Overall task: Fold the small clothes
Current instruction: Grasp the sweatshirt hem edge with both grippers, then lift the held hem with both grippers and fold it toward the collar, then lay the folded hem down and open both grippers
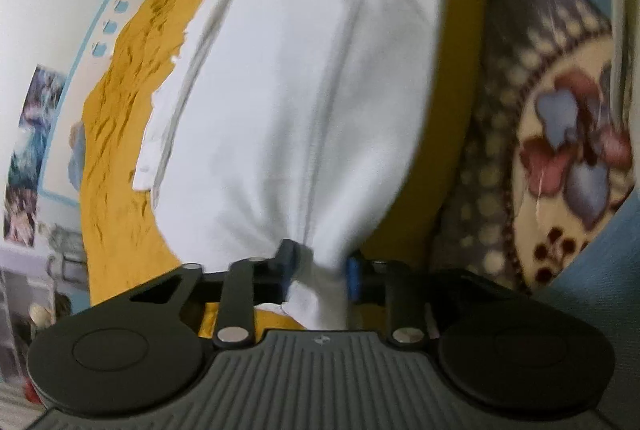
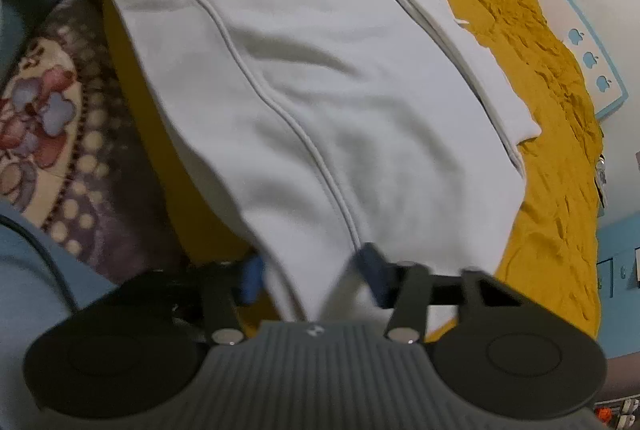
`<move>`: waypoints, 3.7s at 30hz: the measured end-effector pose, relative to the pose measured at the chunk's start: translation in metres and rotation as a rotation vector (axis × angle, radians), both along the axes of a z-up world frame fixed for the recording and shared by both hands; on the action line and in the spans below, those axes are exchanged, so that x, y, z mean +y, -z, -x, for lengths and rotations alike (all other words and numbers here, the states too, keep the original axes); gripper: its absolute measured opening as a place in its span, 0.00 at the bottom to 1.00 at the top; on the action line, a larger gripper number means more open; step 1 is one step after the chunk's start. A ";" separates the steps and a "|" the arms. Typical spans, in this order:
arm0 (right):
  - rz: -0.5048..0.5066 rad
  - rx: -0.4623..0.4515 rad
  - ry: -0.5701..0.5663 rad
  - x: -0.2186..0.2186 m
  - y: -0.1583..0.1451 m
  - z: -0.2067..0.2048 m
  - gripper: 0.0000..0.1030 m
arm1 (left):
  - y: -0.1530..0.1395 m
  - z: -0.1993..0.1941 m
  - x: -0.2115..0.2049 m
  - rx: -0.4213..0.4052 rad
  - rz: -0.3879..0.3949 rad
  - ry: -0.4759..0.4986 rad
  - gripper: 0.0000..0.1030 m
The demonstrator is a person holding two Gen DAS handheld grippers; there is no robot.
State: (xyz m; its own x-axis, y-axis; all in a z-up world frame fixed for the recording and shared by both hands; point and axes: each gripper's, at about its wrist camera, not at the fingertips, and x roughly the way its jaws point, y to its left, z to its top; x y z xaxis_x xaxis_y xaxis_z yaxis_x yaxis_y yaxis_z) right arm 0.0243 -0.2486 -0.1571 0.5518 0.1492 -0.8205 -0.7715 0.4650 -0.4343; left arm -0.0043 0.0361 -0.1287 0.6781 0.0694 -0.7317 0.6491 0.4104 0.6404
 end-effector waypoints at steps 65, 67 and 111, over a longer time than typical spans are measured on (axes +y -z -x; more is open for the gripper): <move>-0.307 -0.321 0.467 0.083 -0.034 -0.506 0.00 | -0.058 -0.431 0.073 -0.187 0.599 -0.623 0.15; -0.297 -0.294 0.478 0.084 -0.017 -0.520 0.00 | -0.051 -0.436 0.081 -0.168 0.617 -0.649 0.23; -0.661 -0.076 0.865 -0.004 -0.024 -0.471 0.07 | -0.102 -0.331 0.142 -0.144 0.812 -0.922 0.09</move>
